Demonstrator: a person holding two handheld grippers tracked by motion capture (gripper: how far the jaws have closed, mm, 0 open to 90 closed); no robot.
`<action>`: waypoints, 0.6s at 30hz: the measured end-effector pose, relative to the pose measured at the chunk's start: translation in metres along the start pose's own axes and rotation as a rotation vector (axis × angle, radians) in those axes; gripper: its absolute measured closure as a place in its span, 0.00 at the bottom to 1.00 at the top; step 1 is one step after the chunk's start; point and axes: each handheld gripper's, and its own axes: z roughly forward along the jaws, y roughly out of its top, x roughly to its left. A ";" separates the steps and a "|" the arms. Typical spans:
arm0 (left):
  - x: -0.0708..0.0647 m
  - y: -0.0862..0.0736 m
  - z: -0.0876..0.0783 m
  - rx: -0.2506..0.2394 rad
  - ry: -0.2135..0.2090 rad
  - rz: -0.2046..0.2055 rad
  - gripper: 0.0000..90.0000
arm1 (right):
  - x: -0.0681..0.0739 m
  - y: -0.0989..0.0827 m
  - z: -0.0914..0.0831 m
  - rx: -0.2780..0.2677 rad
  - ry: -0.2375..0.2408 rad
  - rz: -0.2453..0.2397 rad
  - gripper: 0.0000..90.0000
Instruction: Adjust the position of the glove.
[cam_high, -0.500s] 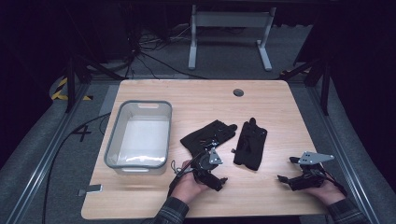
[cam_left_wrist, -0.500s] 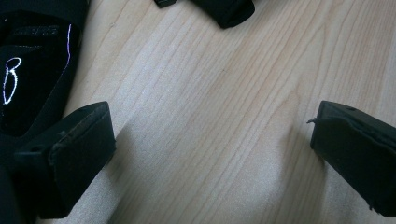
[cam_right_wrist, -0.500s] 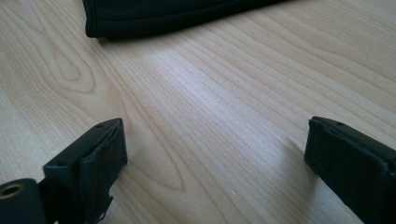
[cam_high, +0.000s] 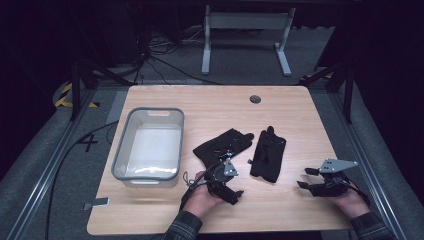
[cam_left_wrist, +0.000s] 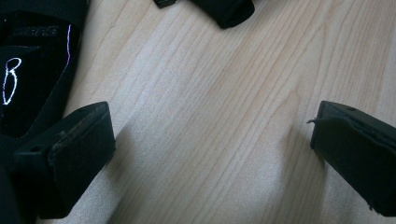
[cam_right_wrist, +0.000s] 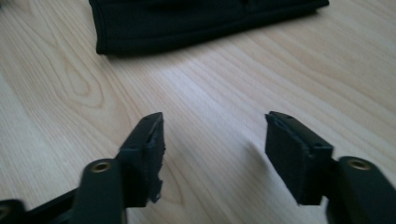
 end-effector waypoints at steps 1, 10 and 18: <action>0.000 0.000 0.000 0.000 0.000 0.001 0.00 | 0.000 0.002 0.001 -0.001 0.007 -0.005 0.52; 0.000 0.000 0.000 0.000 -0.001 0.001 0.00 | 0.003 0.022 0.006 -0.026 0.060 -0.044 0.88; 0.000 0.000 0.000 -0.002 -0.001 0.002 0.00 | 0.008 0.039 0.019 -0.037 0.113 -0.069 0.99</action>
